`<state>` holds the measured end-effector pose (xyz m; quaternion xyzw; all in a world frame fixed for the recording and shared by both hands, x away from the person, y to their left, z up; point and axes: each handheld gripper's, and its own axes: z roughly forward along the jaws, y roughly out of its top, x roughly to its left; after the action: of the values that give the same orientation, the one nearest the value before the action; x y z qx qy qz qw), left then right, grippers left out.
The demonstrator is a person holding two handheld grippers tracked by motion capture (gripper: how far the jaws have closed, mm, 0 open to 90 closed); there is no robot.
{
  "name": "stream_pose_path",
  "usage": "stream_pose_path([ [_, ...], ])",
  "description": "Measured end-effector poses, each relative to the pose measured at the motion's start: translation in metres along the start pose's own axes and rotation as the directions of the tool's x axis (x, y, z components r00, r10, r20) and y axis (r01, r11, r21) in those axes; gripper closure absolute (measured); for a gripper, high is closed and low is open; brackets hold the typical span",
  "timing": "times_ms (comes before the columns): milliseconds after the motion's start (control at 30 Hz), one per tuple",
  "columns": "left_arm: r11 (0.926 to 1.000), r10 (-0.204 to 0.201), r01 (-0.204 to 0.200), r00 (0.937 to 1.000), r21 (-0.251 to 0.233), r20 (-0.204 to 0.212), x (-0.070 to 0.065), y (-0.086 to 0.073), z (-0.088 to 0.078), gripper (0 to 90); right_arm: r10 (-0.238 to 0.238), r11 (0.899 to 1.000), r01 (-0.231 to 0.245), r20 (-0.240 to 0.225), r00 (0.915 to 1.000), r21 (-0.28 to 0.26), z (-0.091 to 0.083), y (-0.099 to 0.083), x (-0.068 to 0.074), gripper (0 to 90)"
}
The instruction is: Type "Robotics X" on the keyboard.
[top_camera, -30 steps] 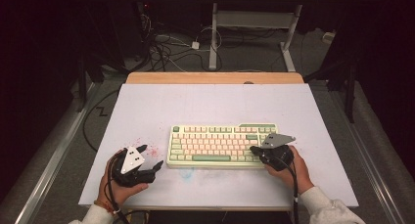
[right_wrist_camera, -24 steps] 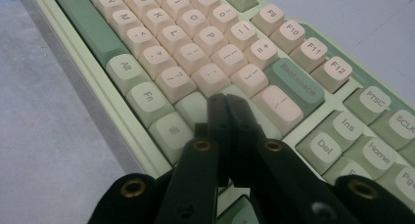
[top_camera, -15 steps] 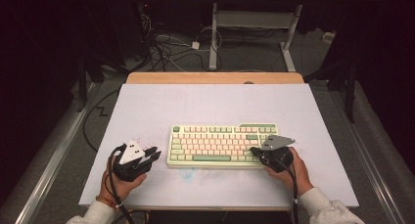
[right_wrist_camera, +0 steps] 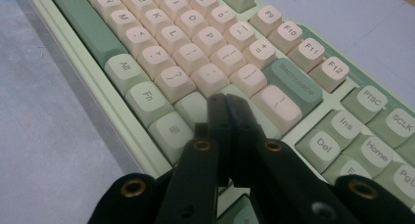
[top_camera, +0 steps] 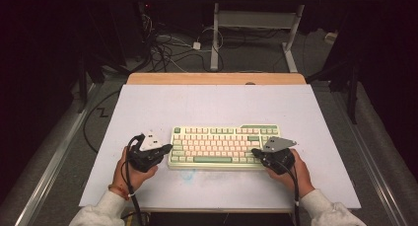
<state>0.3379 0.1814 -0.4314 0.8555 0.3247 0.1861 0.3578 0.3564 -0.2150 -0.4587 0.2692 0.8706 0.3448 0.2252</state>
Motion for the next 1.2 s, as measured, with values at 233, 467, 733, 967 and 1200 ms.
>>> stream_pose_path([
  [233,0.9993,0.036,-0.036,0.9991,0.008,0.022,-0.003,0.024,0.015,87.6,0.001,1.000,-0.001,0.005,1.0000,-0.003,0.000,-0.001,0.001,90.0],
  [467,0.9969,0.066,-0.068,0.9965,0.039,0.051,-0.007,0.048,0.039,87.6,0.000,1.000,0.000,0.008,1.0000,-0.003,0.000,0.000,0.001,90.0],
  [733,0.9937,0.067,-0.074,0.9942,0.084,0.084,-0.010,0.061,0.067,87.6,0.000,1.000,0.000,0.009,1.0000,-0.004,0.000,-0.001,0.001,90.0],
  [967,0.9900,0.074,-0.085,0.9928,0.113,0.094,-0.013,0.069,0.081,87.6,-0.002,1.000,0.002,0.009,1.0000,-0.003,0.000,-0.001,0.001,90.0],
  [1200,0.9861,0.085,-0.098,0.9917,0.134,0.096,-0.016,0.072,0.089,87.6,-0.008,1.000,0.008,0.010,0.9999,-0.005,0.000,-0.001,0.001,90.0],
])
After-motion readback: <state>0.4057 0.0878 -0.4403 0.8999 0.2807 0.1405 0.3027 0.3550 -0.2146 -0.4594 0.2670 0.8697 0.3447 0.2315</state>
